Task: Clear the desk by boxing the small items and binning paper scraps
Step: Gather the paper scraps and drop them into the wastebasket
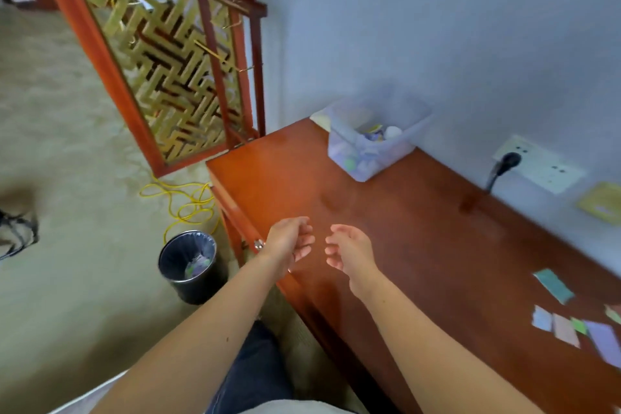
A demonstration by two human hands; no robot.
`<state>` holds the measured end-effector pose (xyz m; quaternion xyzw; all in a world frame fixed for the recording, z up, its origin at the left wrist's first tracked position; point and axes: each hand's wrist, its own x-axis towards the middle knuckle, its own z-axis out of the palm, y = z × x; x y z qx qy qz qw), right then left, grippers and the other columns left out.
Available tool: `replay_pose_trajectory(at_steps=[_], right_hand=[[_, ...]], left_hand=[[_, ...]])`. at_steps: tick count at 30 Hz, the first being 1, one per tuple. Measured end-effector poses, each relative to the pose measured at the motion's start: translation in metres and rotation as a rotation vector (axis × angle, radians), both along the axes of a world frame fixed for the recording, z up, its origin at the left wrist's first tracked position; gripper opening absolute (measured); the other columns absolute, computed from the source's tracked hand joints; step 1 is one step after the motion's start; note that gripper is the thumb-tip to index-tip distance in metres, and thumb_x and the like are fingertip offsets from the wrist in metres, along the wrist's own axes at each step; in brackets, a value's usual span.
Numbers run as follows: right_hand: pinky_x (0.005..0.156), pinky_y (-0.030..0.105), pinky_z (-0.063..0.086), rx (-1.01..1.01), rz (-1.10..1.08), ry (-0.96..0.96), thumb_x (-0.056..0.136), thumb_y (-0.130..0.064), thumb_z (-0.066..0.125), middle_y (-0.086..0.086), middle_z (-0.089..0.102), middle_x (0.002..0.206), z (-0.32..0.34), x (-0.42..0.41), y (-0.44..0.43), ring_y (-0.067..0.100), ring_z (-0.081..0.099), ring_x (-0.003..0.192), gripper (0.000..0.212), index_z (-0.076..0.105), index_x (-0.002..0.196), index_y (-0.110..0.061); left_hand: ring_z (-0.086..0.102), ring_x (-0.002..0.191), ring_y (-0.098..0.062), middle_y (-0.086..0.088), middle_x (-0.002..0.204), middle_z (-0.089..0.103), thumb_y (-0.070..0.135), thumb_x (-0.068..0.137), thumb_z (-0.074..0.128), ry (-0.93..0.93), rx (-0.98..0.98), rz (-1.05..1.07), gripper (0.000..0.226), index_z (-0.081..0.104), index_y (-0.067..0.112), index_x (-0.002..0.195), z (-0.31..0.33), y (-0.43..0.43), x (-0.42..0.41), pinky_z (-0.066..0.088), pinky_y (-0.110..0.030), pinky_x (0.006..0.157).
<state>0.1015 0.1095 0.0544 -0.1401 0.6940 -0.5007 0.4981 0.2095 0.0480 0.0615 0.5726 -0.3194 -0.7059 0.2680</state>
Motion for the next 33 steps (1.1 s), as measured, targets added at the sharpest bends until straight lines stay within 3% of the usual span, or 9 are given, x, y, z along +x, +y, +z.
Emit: replay_pose_trajectory(at_steps=[5, 9, 15, 19, 25, 33], right_hand=[[0.046, 0.021, 0.044, -0.029, -0.083, 0.059, 0.091, -0.004, 0.046, 0.004, 0.061, 0.082, 0.026, -0.042, 0.037, 0.012, 0.053, 0.060, 0.021, 0.058, 0.105, -0.013], [0.047, 0.022, 0.044, -0.029, -0.197, 0.093, 0.090, -0.002, 0.046, 0.006, 0.062, 0.083, 0.034, -0.074, 0.051, 0.013, 0.054, 0.061, 0.021, 0.059, 0.105, -0.009], [0.048, 0.021, 0.044, -0.007, -0.436, 0.111, 0.092, -0.004, 0.047, 0.004, 0.063, 0.083, 0.040, -0.116, 0.071, 0.012, 0.055, 0.062, 0.020, 0.061, 0.107, -0.008], [0.060, 0.024, 0.049, 0.032, -0.624, 0.120, 0.091, -0.007, 0.050, 0.001, 0.064, 0.084, 0.045, -0.141, 0.090, 0.012, 0.057, 0.067, 0.020, 0.062, 0.105, -0.013], [0.064, 0.024, 0.052, 0.081, -0.933, 0.145, 0.090, -0.009, 0.053, 0.002, 0.064, 0.087, 0.043, -0.153, 0.144, 0.012, 0.059, 0.073, 0.018, 0.064, 0.104, -0.013], [0.074, 0.025, 0.057, 0.257, -1.277, 0.170, 0.094, -0.015, 0.055, -0.001, 0.065, 0.097, 0.029, -0.137, 0.234, 0.017, 0.064, 0.087, 0.017, 0.064, 0.107, -0.020]], left_hand=[[0.059, 0.068, -0.014, -0.002, 0.086, 0.063, 0.018, 0.095, 0.051, 0.018, 0.026, -0.137, 0.019, 0.062, 0.013, 0.110, 0.025, 0.027, -0.046, 0.048, -0.026, 0.062], [0.058, 0.069, -0.014, -0.001, 0.085, 0.061, 0.017, 0.096, 0.050, 0.008, 0.046, -0.264, 0.010, 0.059, 0.016, 0.100, 0.039, 0.034, -0.086, 0.047, -0.025, 0.063], [0.056, 0.066, -0.013, -0.001, 0.082, 0.060, 0.016, 0.097, 0.049, -0.030, 0.055, -0.542, 0.011, 0.058, 0.015, 0.102, 0.042, 0.036, -0.155, 0.046, -0.024, 0.061], [0.055, 0.064, -0.013, -0.001, 0.082, 0.061, 0.016, 0.096, 0.050, -0.032, 0.020, -0.719, 0.013, 0.058, 0.012, 0.105, 0.042, 0.039, -0.199, 0.046, -0.024, 0.059], [0.063, 0.079, -0.016, -0.003, 0.098, 0.067, 0.021, 0.096, 0.055, -0.145, 0.023, -1.036, 0.010, 0.062, 0.015, 0.099, 0.037, 0.075, -0.242, 0.055, -0.028, 0.072], [0.067, 0.094, -0.019, -0.006, 0.104, 0.067, 0.022, 0.096, 0.057, -0.108, 0.026, -1.376, 0.014, 0.062, 0.016, 0.107, 0.031, 0.162, -0.263, 0.056, -0.029, 0.078]])
